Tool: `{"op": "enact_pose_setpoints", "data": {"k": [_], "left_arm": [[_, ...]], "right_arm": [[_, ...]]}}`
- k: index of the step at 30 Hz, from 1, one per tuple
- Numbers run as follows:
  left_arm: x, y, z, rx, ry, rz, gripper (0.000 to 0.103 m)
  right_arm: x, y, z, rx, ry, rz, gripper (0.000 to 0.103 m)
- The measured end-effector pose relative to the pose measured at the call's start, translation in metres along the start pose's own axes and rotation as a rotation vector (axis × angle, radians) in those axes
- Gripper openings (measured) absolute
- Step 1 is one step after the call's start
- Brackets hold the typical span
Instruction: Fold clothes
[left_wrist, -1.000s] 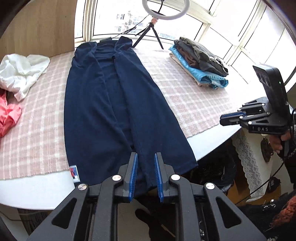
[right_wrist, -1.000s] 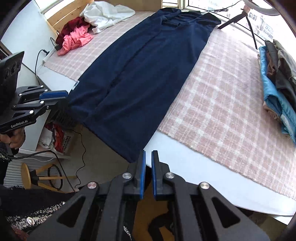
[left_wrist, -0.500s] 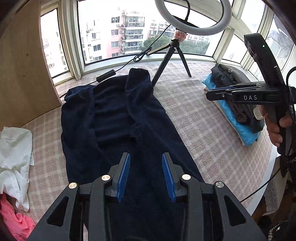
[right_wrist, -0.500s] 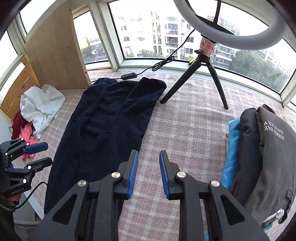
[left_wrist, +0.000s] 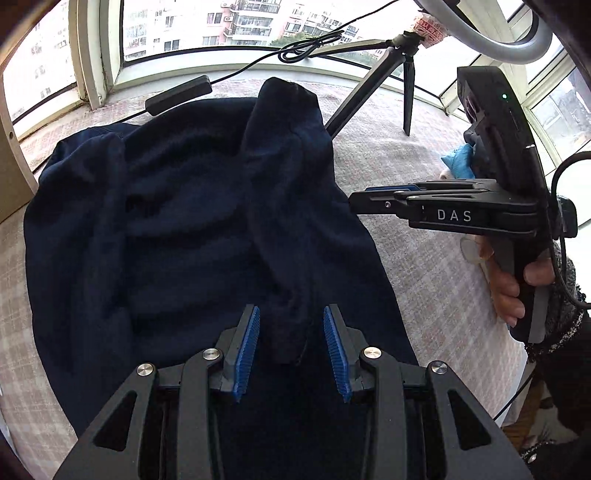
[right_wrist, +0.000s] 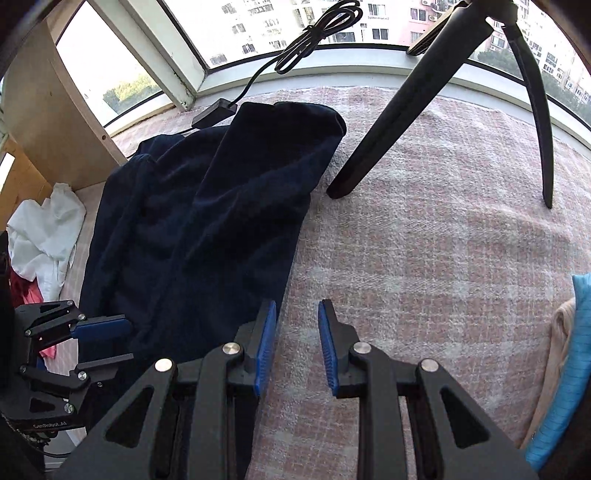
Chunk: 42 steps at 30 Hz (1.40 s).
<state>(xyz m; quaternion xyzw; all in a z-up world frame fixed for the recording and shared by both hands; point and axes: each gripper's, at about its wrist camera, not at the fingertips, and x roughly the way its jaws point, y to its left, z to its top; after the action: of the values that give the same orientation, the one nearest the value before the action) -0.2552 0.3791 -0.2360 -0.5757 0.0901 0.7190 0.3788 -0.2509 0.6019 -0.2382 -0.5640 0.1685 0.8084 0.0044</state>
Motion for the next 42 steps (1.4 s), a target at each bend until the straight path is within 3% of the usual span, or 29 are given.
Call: {"op": "enact_pose_setpoints", "data": {"k": [4,8,9,10,13,15,18,22,26,28,30,31,33,37,42], "left_arm": [[0.01,-0.002,0.001,0.028,0.01,0.013,0.018],[0.014,-0.007,-0.003,0.064,0.007,0.041,0.018],[0.014,-0.007,-0.004,0.062,0.006,0.044,0.019],[0.013,-0.007,-0.004,0.06,0.004,0.053,0.023],[0.007,-0.006,-0.005,0.065,-0.015,0.096,0.031],[-0.005,-0.004,-0.005,0.059,-0.053,0.123,0.031],[-0.03,0.006,-0.007,0.018,-0.114,0.148,0.029],[-0.047,0.023,-0.012,-0.017,-0.117,0.061,0.029],[-0.029,0.016,-0.019,0.003,-0.059,-0.001,0.032],[-0.015,0.01,-0.021,0.025,-0.037,0.004,0.032],[-0.003,0.002,-0.023,0.067,0.005,0.153,0.029],[-0.005,0.001,-0.023,0.071,0.007,0.16,0.028],[-0.039,0.005,-0.024,0.045,-0.062,0.105,0.029],[-0.13,0.023,-0.046,-0.01,-0.218,0.113,0.032],[-0.202,0.039,-0.105,-0.075,-0.285,0.162,0.034]], "right_arm": [[0.01,0.002,0.008,-0.017,0.003,0.016,0.024],[0.014,0.01,0.01,-0.075,-0.006,0.001,0.02],[0.014,0.013,0.011,-0.098,-0.007,-0.019,0.005],[0.014,0.016,0.011,-0.12,-0.009,-0.038,0.003],[0.008,0.022,0.013,-0.196,-0.077,-0.232,0.003],[0.007,0.019,0.015,-0.179,-0.038,-0.174,0.003],[-0.01,0.027,0.009,-0.194,-0.083,-0.179,0.005],[-0.017,0.056,0.0,-0.324,-0.087,-0.126,0.019],[0.008,0.063,0.006,-0.402,-0.043,-0.259,0.019],[0.012,0.056,0.011,-0.379,-0.043,-0.268,0.019],[0.015,0.05,0.016,-0.358,-0.046,-0.274,0.024],[0.014,0.049,0.017,-0.358,-0.043,-0.284,0.028],[0.006,0.051,0.017,-0.361,-0.047,-0.298,0.029],[-0.035,0.056,0.004,-0.349,-0.097,-0.225,0.029],[-0.072,0.072,-0.027,-0.317,-0.105,-0.072,0.029]]}}
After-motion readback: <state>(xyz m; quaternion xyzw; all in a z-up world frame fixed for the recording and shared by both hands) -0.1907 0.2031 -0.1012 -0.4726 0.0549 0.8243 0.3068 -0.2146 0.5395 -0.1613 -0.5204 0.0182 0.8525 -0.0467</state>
